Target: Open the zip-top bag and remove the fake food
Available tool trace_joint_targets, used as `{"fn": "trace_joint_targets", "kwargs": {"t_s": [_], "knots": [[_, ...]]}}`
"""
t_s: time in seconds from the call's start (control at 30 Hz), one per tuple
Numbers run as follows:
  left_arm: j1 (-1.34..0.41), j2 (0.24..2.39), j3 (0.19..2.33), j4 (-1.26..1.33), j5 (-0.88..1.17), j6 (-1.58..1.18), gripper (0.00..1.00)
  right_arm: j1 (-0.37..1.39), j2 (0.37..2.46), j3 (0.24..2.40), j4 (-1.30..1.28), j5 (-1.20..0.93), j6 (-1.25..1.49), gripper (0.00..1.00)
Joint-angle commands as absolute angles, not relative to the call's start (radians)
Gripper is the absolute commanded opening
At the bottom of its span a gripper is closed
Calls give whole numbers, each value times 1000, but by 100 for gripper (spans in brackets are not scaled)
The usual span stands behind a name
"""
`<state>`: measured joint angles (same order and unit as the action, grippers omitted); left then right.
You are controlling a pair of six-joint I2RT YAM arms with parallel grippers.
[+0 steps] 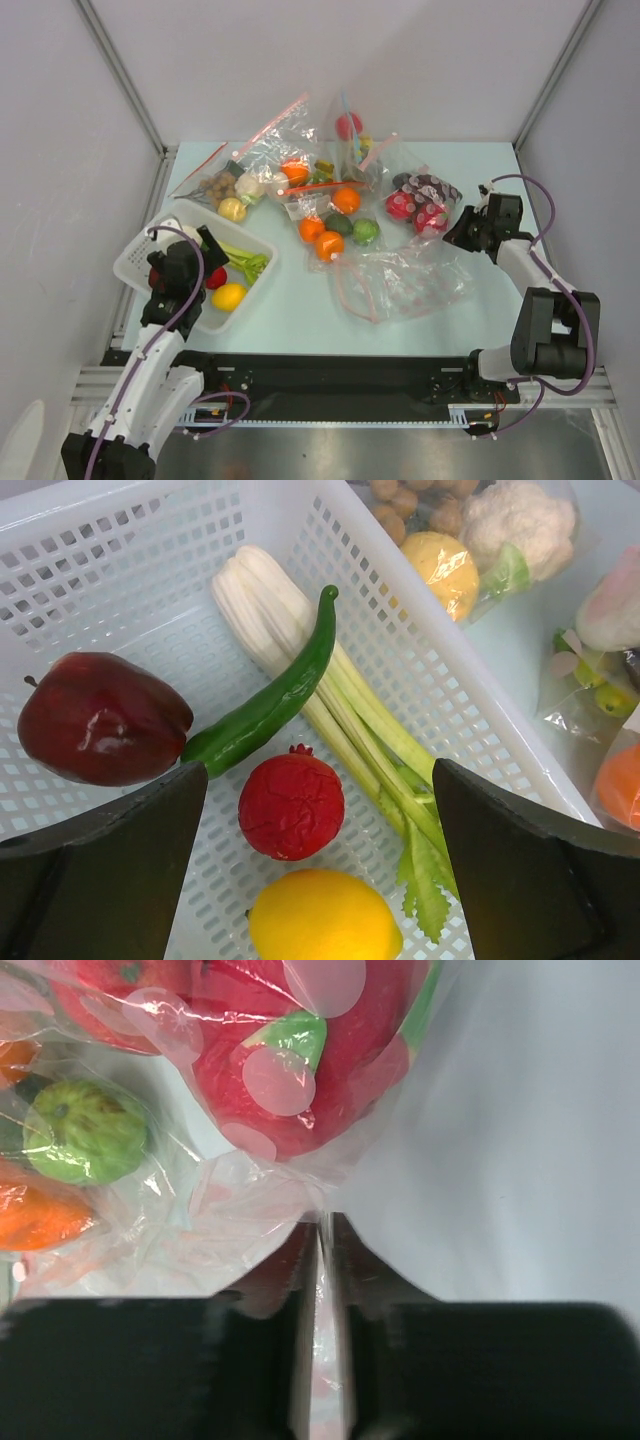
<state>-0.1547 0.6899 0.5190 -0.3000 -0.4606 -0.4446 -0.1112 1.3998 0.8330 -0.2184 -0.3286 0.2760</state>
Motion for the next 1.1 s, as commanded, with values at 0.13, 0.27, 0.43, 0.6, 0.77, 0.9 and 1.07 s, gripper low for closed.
{"fn": "trace_joint_targets", "kwargs": {"t_s": [0.13,0.27,0.43,0.6,0.77,0.9,1.07], "knots": [[-147,673,593,-288,-397,-419,100,-80,1324,882,-256,-258,256,42],[-147,667,652,-313,-347,-400,100,-55,1281,905,-304,-181,247,58],[-147,667,764,-390,-325,-356,100,-41,1204,936,-356,-111,241,84],[-147,667,860,-465,-337,-315,100,-37,1079,940,-351,-97,244,89],[-147,638,884,-456,-322,-281,100,-31,983,942,-325,-136,250,90],[-147,641,896,-465,-314,-269,100,-28,945,943,-316,-156,247,90],[-147,653,900,-460,-278,-241,100,-26,928,945,-321,-158,236,91]]}}
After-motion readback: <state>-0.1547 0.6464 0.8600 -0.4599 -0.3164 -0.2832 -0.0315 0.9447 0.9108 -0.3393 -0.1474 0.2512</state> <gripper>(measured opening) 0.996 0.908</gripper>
